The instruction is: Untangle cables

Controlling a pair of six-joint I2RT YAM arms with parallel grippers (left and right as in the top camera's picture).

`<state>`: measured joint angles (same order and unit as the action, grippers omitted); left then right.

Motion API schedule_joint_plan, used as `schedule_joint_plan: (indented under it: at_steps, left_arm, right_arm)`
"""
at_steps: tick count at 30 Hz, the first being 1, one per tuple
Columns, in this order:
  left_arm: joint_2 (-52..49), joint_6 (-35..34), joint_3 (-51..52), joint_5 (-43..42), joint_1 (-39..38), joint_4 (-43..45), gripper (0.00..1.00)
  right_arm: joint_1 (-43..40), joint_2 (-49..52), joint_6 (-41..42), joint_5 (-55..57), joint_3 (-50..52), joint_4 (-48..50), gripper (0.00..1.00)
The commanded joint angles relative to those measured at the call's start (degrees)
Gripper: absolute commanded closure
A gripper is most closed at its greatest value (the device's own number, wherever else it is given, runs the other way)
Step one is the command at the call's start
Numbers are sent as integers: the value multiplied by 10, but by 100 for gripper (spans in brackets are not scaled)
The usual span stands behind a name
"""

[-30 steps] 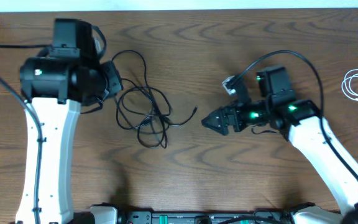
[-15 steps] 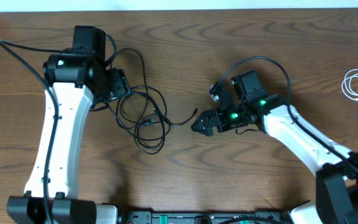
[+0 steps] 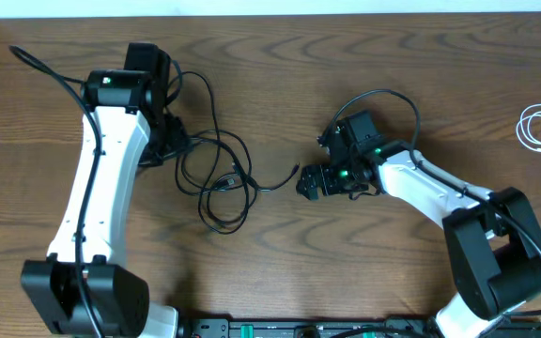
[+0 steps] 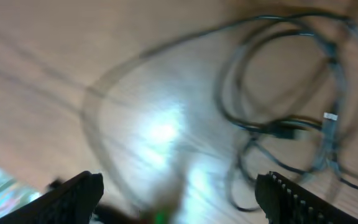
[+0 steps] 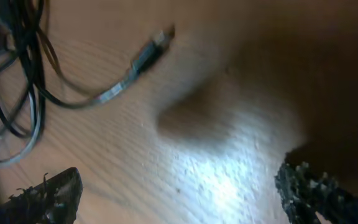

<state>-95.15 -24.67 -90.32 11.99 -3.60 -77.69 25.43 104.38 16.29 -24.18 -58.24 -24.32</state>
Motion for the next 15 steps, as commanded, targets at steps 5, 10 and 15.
schedule_joint_plan:
  at_steps: [5, 10, 15]
  left_arm:
    - [-23, -26, 4, 47, -1, -25, 11]
    - [-27, 20, 12, -99, -7, -25, 64]
    - [-27, 14, 90, -99, -27, -4, 64]
  right_arm:
    - [7, 92, 18, 26, 15, 12, 1]
    - [0, 91, 26, 26, 14, 14, 1]
    - [1, 91, 30, 26, 14, 14, 1]
